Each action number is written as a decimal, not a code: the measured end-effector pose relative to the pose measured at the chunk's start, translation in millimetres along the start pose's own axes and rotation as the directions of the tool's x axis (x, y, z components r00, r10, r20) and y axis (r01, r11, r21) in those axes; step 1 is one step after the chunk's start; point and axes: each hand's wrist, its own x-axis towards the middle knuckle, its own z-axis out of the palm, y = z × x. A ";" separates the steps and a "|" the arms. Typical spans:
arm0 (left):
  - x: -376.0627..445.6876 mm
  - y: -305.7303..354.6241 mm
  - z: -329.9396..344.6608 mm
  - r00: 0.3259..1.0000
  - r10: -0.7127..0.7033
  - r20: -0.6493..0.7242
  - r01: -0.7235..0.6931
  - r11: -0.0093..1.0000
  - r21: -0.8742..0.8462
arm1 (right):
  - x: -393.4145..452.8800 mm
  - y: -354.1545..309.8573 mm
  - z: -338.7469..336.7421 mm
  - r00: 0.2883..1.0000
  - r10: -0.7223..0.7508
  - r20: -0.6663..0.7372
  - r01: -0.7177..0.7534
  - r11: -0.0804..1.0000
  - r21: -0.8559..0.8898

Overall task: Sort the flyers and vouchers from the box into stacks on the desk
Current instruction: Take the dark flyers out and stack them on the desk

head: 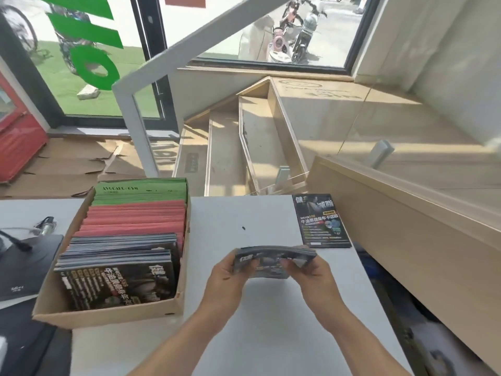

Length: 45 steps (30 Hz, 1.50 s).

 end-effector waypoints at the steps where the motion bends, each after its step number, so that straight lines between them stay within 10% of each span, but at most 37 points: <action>1: -1.1 -4.9 1.2 1.000 0.004 -0.005 -0.004 1.000 0.012 | 1.2 6.1 -2.7 0.999 0.020 0.033 -0.020 1.000 -0.003; 22: -2.4 -0.8 19.5 0.975 0.139 -0.176 -0.097 0.969 0.228 | 15.2 7.9 -0.2 0.994 -0.083 0.067 0.073 0.989 0.131; 27: 0.5 2.7 23.1 0.973 0.113 -0.203 -0.077 0.981 0.179 | 21.5 41.4 -13.7 0.993 0.023 0.120 -0.013 0.996 -0.086; 34: 58.6 15.7 46.4 0.950 -0.086 -0.300 0.121 0.988 0.099 | 49.2 41.9 -34.6 0.994 0.108 -0.010 -0.108 0.987 -0.117; 45: 169.8 -3.3 140.9 0.933 -0.359 -0.016 0.351 0.901 0.254 | 185.2 14.4 -127.0 0.896 0.165 -0.412 -0.324 0.878 -0.352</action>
